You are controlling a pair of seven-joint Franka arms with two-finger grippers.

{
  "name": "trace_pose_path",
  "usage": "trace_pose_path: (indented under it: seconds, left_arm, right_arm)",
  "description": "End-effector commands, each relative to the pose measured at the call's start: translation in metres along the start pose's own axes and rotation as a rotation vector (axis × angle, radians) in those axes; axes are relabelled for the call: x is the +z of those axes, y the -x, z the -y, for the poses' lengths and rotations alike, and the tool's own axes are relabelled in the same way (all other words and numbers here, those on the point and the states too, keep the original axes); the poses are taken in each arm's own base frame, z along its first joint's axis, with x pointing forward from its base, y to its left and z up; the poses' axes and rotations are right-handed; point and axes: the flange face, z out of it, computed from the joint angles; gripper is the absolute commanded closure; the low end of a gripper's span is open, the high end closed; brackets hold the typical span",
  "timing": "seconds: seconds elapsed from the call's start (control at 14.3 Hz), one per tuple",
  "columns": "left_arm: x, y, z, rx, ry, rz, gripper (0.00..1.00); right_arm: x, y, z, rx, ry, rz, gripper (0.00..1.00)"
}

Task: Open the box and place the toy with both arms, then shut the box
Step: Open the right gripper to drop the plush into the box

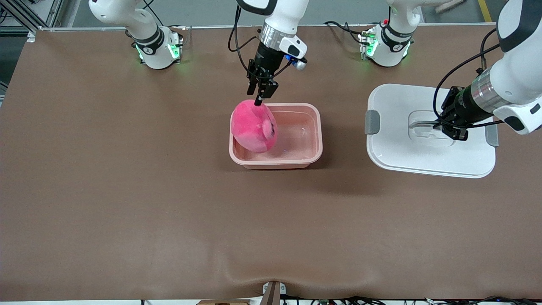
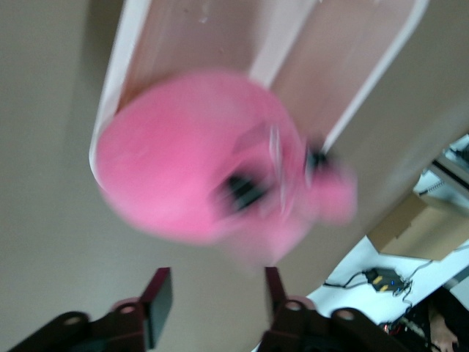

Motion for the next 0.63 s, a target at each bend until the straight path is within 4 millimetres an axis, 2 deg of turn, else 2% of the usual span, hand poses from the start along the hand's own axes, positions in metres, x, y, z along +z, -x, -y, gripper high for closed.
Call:
trace_pose_path:
  seconds: [0.0, 0.21, 0.28, 0.56]
  left_arm:
    - [-0.007, 0.0, 0.011, 0.01, 0.0, 0.0, 1.0]
    - [-0.007, 0.0, 0.011, 0.01, 0.0, 0.0, 1.0]
    - [-0.007, 0.0, 0.011, 0.01, 0.0, 0.0, 1.0]
    - [-0.007, 0.0, 0.011, 0.01, 0.0, 0.0, 1.0]
  right_arm:
    - [-0.011, 0.025, -0.019, 0.066, -0.026, 0.044, 0.0]
    - [0.009, 0.074, -0.043, 0.158, -0.107, 0.082, 0.0]
    - [0.021, 0.09, -0.05, 0.189, -0.138, 0.078, 0.0]
    - [0.08, 0.177, -0.076, 0.364, -0.301, 0.018, 0.0]
